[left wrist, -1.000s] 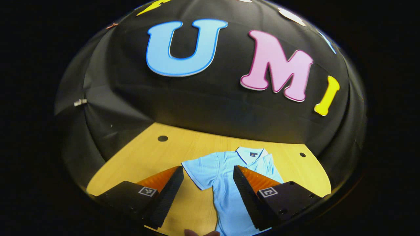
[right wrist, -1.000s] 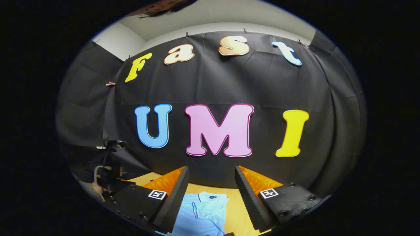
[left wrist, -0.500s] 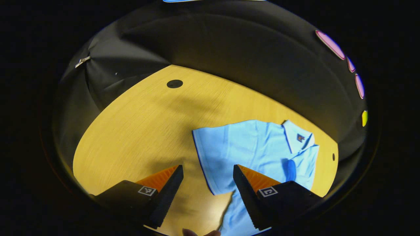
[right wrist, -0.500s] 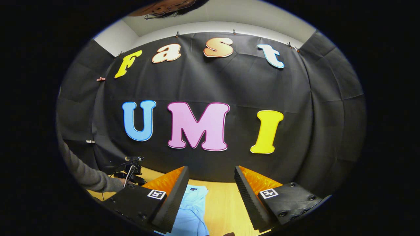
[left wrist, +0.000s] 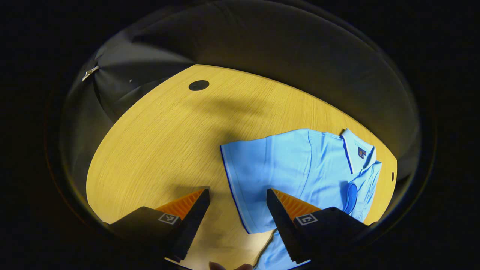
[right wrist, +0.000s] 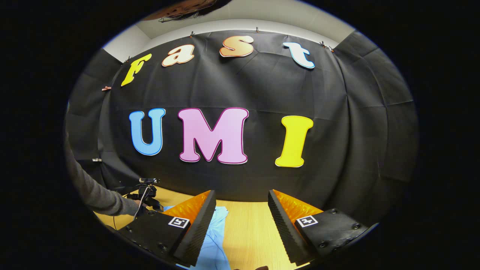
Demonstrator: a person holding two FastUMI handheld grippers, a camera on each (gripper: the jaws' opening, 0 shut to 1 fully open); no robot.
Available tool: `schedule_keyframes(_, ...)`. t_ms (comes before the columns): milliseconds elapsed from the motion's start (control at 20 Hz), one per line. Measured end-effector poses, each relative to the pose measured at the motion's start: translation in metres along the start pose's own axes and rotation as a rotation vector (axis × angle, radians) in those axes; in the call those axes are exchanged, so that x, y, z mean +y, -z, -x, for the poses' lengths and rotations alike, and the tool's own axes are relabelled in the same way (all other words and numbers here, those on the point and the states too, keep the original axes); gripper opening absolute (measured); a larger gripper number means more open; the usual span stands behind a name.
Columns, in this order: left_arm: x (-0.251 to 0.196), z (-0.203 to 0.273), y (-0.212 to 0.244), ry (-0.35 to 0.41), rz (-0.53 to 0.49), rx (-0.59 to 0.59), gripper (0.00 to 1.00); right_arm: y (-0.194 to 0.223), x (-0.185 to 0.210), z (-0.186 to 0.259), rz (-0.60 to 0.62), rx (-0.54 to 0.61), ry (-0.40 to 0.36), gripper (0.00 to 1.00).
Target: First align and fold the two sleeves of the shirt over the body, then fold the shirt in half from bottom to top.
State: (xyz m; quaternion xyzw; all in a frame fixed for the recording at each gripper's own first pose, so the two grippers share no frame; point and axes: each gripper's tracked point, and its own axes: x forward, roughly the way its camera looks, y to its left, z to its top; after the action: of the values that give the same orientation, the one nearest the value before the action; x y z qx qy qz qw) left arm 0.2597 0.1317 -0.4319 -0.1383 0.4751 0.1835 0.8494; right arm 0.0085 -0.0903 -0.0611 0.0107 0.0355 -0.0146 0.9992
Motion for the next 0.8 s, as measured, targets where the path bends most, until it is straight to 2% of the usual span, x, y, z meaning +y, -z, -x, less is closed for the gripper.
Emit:
schedule_keyframes(350, 0.0, -0.005, 0.0, -0.029, -0.045, 0.005, 0.98, 0.011, -0.001, -0.006, -0.006, 0.026, -0.01, 0.88)
schedule_keyframes(450, 0.0, -0.005, 0.0, -0.037, -0.056, 0.007, 0.93, 0.013, -0.002, -0.006, -0.004, 0.03, -0.008, 0.88)
schedule_keyframes(550, 0.0, -0.005, -0.001, -0.038, -0.058, 0.006, 0.83, 0.014, -0.005, -0.006, -0.005, 0.032, -0.004, 0.88)
schedule_keyframes(750, -0.012, -0.003, -0.004, -0.034, -0.054, 0.003, 0.34, 0.02, -0.008, -0.008, -0.008, 0.043, 0.001, 0.88)
schedule_keyframes(800, -0.015, 0.0, -0.005, -0.037, -0.053, -0.001, 0.26, 0.021, -0.008, -0.008, -0.011, 0.045, 0.002, 0.88)
